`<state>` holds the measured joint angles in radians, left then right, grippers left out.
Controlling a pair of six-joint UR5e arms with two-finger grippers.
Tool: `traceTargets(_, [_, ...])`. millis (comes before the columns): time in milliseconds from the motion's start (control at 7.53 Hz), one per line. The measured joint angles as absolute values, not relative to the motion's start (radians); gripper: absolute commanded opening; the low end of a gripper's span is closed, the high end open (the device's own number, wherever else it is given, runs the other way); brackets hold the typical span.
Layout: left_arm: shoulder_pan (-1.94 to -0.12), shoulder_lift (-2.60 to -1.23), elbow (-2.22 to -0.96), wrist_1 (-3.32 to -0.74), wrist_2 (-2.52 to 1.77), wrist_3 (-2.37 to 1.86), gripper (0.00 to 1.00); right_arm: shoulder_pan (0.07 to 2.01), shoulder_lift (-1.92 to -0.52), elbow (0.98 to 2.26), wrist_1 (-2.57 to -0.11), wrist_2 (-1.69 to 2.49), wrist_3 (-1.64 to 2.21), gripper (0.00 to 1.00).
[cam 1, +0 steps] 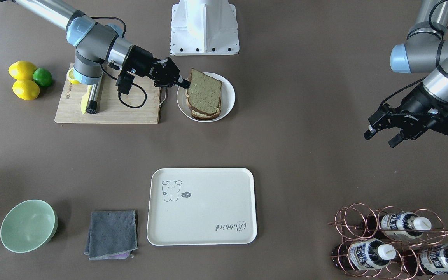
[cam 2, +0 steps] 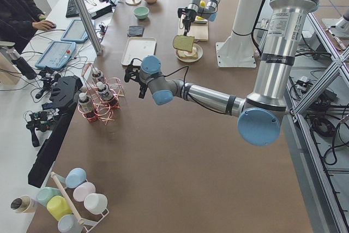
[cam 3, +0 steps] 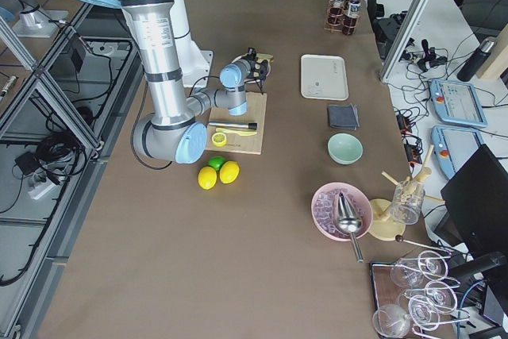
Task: Make sandwich and place on tray
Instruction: 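Carry the bread slice over the egg toast and flip it on top, then lower the slice onto the egg, open the right gripper and withdraw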
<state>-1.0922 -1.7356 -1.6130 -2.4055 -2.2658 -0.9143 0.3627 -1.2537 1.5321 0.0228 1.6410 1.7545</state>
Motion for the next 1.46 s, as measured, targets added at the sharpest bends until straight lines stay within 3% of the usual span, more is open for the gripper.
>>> traceTargets(1460, [-1.092, -1.778, -1.571, -2.408, -2.267, -0.914, 0.92, 0.295, -1.278, 1.547, -0.055, 1.599, 1.727, 0.00])
